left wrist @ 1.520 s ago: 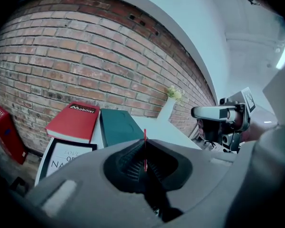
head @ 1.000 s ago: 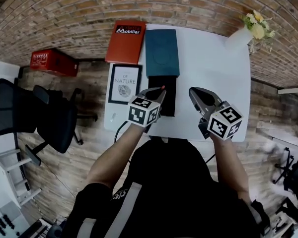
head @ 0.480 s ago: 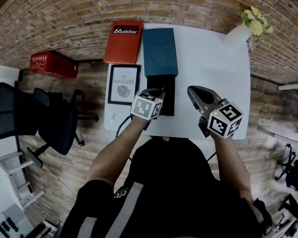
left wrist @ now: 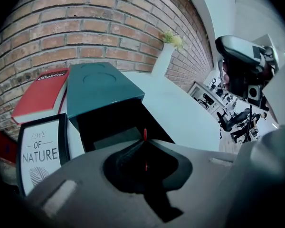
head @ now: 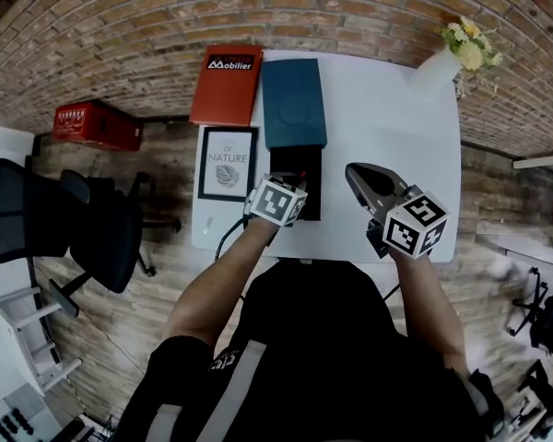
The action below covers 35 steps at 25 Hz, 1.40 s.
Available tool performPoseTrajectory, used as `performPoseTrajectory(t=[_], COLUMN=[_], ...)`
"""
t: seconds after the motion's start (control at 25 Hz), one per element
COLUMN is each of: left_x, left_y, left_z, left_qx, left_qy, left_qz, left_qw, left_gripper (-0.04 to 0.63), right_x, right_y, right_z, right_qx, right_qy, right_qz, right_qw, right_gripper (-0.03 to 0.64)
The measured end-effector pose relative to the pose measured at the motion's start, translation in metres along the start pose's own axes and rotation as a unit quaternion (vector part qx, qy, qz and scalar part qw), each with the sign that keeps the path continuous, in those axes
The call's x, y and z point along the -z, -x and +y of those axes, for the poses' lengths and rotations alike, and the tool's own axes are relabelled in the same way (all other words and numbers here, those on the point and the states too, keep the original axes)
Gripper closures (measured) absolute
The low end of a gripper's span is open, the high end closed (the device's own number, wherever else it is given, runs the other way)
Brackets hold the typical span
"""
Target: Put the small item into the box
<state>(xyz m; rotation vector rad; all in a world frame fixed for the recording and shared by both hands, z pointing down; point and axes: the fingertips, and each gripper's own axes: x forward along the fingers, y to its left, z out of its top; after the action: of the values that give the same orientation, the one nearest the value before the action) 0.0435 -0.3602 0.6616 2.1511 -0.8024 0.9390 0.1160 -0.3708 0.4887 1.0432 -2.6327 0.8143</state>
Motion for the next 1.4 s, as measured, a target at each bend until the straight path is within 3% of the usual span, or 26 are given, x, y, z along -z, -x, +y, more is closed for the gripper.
performPoseTrajectory(t=[0.28, 0.56, 0.84, 1.12, 1.4], left_x=[0.008, 0.019, 0.013, 0.025, 0.026], left_y=[-0.006, -0.003, -0.005, -0.014, -0.013], left_z=[-0.003, 0.004, 0.004, -0.005, -0.004], left_qx=[0.008, -0.014, -0.008, -0.013, -0.009], left_qy=[-0.006, -0.065, -0.075, -0.143, -0.139], left_qz=[0.022, 0.049, 0.033, 0.074, 0.075], left_qw=[0.9997, 0.9966, 0.9966, 0.9869, 0.9874], left_gripper=[0.575, 0.575, 0.577, 0.575, 0.574], right_x=[-0.004, -0.003, 0.000, 0.004, 0.006], right_y=[0.000, -0.005, -0.007, -0.004, -0.001], right_z=[0.000, 0.002, 0.004, 0.004, 0.006], right_qx=[-0.003, -0.006, -0.011, -0.006, -0.002], right_qy=[0.002, 0.000, -0.007, -0.009, -0.011], right_qz=[-0.003, -0.002, -0.005, -0.002, -0.002], right_qw=[1.000, 1.000, 1.000, 1.000, 1.000], right_gripper=[0.615, 0.615, 0.615, 0.615, 0.615])
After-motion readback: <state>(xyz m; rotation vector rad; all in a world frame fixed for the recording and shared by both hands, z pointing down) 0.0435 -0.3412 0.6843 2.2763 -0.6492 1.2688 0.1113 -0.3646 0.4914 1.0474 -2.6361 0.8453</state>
